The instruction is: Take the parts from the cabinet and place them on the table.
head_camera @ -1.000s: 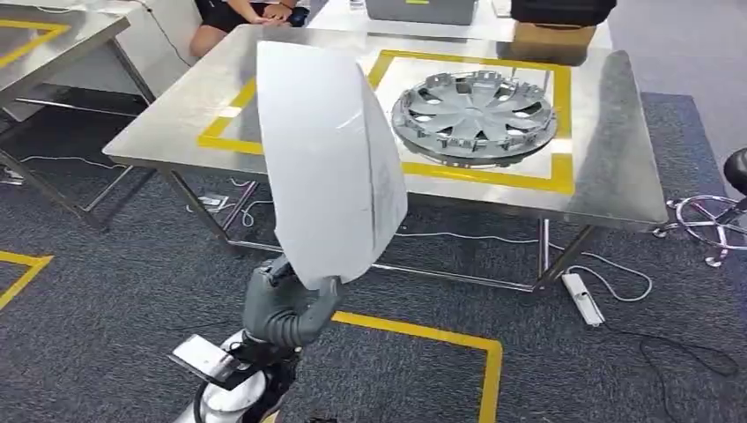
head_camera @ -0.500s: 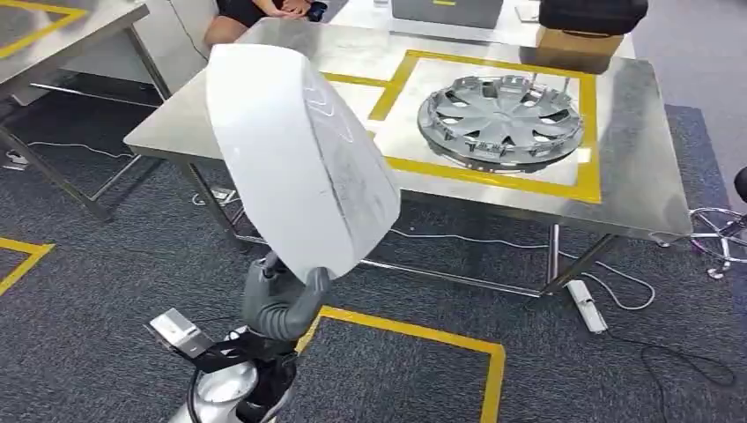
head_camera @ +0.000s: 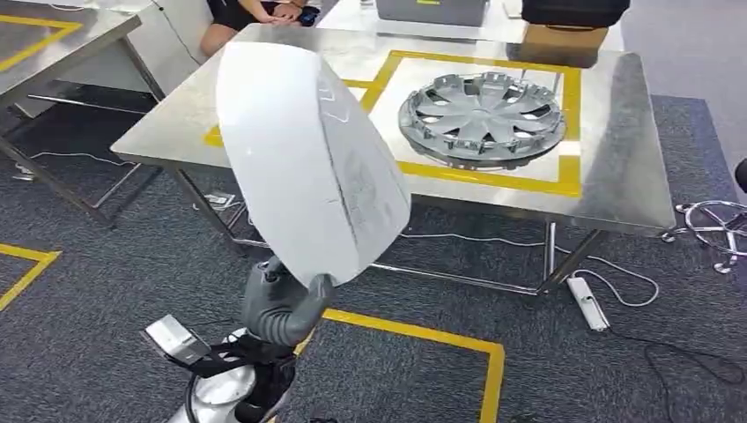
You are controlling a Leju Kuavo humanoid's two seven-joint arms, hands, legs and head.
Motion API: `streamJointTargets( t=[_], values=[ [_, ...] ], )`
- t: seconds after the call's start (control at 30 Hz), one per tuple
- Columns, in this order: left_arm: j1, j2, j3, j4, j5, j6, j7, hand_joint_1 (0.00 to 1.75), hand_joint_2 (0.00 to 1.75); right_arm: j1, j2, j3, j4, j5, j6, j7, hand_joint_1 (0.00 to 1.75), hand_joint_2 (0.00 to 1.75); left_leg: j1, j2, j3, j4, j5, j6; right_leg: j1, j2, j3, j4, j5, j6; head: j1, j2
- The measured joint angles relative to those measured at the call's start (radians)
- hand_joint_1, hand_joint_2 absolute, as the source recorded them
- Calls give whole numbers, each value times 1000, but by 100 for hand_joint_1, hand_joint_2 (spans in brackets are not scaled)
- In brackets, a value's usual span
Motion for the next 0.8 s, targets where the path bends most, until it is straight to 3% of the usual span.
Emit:
streamJointTargets(
  t=[0.07,0.1,0.2,0.27,0.3,0.37,0.4,0.43,0.47,0.5,0.57,0.6,0.63,0.67,0.73,0.8],
  values=[
    [-3,0,-2,0,5,-32,-1,175,175,-1,0,5,0,0,9,-1,0,175,-1,4,88,-173,81,10,0,1,4,0,-2,3,0,0],
    [-5,0,-3,0,3,-40,-2,175,175,-1,0,7,0,3,9,-2,0,175,-5,7,109,-217,72,11,9,1,1,4,-5,11,0,0],
    [-7,-1,-8,0,-21,-49,-15,175,175,0,0,16,0,12,10,-4,0,175,-9,2,104,-223,71,24,3,-1,-1,-4,0,28,2,0],
    [-7,-1,-10,0,-40,-50,-27,175,175,-1,0,19,0,15,17,-3,0,175,-1,3,110,-234,79,37,1,0,-3,3,-9,39,2,0],
    [-9,-1,-11,0,-50,-53,-29,175,175,-1,0,22,0,16,23,-3,0,175,0,2,111,-234,76,44,2,0,-20,41,-37,43,8,0],
    [-7,0,-13,0,-61,-57,-31,175,175,-1,0,23,0,18,29,-3,0,175,-1,3,110,-234,74,49,-1,0,-101,211,-117,49,12,0],
    [-7,1,-14,0,-64,-58,-32,175,175,1,0,23,0,18,29,-3,0,175,-2,2,110,-234,73,49,0,0,-138,287,-142,52,14,0],
    [-6,3,-16,0,-66,-58,-32,175,175,2,0,23,0,18,30,-2,0,175,-2,0,112,-234,65,51,-1,0,-160,321,-141,53,13,0],
    [-5,4,-18,0,-68,-58,-32,175,175,3,0,23,0,18,30,-2,0,175,-2,-2,115,-234,63,51,-1,0,-155,306,-117,54,14,0],
    [-3,5,-18,0,-68,-58,-32,175,175,3,0,23,0,18,31,-2,0,175,-1,-2,122,-234,60,48,-2,-1,-125,244,-74,53,13,0],
    [-3,5,-20,0,-69,-60,-32,175,175,2,0,25,0,20,34,-2,0,175,0,-3,139,-232,49,39,-5,-1,-28,50,18,55,14,0],
    [-3,5,-20,0,-69,-60,-32,175,175,1,0,26,0,20,35,-3,0,175,-8,-3,139,-230,43,31,-5,2,-5,12,-3,58,16,0],
    [-4,5,-20,0,-69,-60,-32,175,175,-1,0,27,0,21,37,-3,0,175,-10,-4,137,-227,38,28,-5,4,0,4,-9,42,18,0],
    [-4,5,-20,0,-69,-60,-32,175,175,0,0,29,0,21,37,-4,0,175,-10,-4,137,-231,39,24,-4,3,-1,5,-11,35,10,0],
    [-4,5,-21,0,-69,-60,-32,175,175,4,0,30,0,21,37,-4,0,175,-6,-4,144,-239,31,12,1,4,2,4,-22,20,10,0],
    [-7,5,-21,-2,-70,-61,-32,175,175,4,0,32,0,21,36,-6,0,175,-6,4,140,-205,19,0,-7,6,26,-2,-32,7,2,0]
  ],
)
